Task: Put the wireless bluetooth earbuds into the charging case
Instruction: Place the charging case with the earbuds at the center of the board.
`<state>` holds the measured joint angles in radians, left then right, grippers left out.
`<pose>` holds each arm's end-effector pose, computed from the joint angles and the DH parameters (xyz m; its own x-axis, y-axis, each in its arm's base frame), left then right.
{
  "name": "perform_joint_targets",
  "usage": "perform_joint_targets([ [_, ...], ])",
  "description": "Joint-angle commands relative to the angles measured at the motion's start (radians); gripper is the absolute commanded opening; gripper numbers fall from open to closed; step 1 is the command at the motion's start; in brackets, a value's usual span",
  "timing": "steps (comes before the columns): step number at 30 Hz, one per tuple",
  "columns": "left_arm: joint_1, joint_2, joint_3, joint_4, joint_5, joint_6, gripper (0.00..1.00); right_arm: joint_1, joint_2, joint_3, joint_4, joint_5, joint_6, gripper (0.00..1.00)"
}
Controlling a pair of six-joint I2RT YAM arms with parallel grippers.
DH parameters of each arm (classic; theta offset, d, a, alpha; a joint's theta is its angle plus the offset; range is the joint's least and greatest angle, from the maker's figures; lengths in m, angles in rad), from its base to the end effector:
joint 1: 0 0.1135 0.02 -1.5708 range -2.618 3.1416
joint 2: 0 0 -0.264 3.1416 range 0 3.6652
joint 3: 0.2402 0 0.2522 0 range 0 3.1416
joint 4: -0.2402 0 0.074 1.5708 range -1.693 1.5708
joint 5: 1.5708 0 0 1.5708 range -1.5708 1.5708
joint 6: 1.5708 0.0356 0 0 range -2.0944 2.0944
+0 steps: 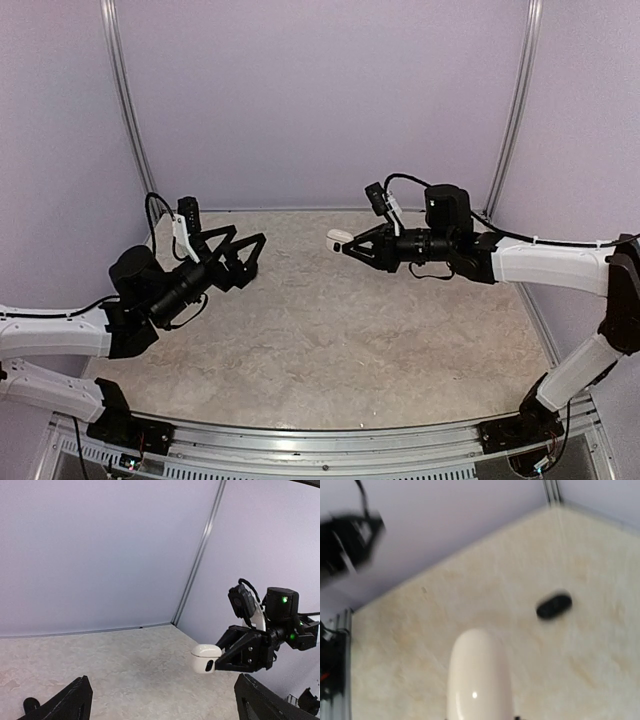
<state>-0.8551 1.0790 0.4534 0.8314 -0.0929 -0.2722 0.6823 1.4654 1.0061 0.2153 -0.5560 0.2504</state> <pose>0.1575 -0.1761 0.2738 -0.0568 -0.3426 -0.9378 0.7024 0.6538 -0.2814 0.2517 0.2287 0.2960 -0.4129 -0.0643 -0.9085 -0.8575 0.3635 0.3640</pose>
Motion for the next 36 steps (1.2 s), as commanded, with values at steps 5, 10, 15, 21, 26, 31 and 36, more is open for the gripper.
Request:
perform_joint_targets([
  [5, 0.105, 0.015, 0.114, -0.35, -0.253, -0.133, 0.99, -0.045, 0.272, 0.132, -0.022, -0.103, 0.027, 0.1],
  [10, 0.143, -0.008, 0.097, -0.362, -0.213, -0.161, 0.99, -0.046, 0.44, 0.228, -0.046, -0.118, 0.026, 0.1],
  [15, 0.145, -0.001, 0.095, -0.395, -0.247, -0.177, 0.99, -0.046, 0.59, 0.351, -0.074, -0.16, 0.037, 0.1],
  [21, 0.149, -0.006, 0.091, -0.408, -0.244, -0.193, 0.99, -0.048, 0.724, 0.502, -0.126, -0.136, 0.031, 0.12],
  [26, 0.151, -0.002, 0.093, -0.408, -0.235, -0.196, 0.99, -0.054, 0.834, 0.616, -0.174, -0.139, 0.029, 0.13],
  [31, 0.152, -0.001, 0.093, -0.406, -0.237, -0.194, 0.99, -0.053, 0.921, 0.708, -0.207, -0.176, 0.033, 0.14],
  [36, 0.153, 0.001, 0.091, -0.4, -0.234, -0.193, 0.99, -0.058, 0.969, 0.752, -0.233, -0.177, 0.033, 0.16],
])
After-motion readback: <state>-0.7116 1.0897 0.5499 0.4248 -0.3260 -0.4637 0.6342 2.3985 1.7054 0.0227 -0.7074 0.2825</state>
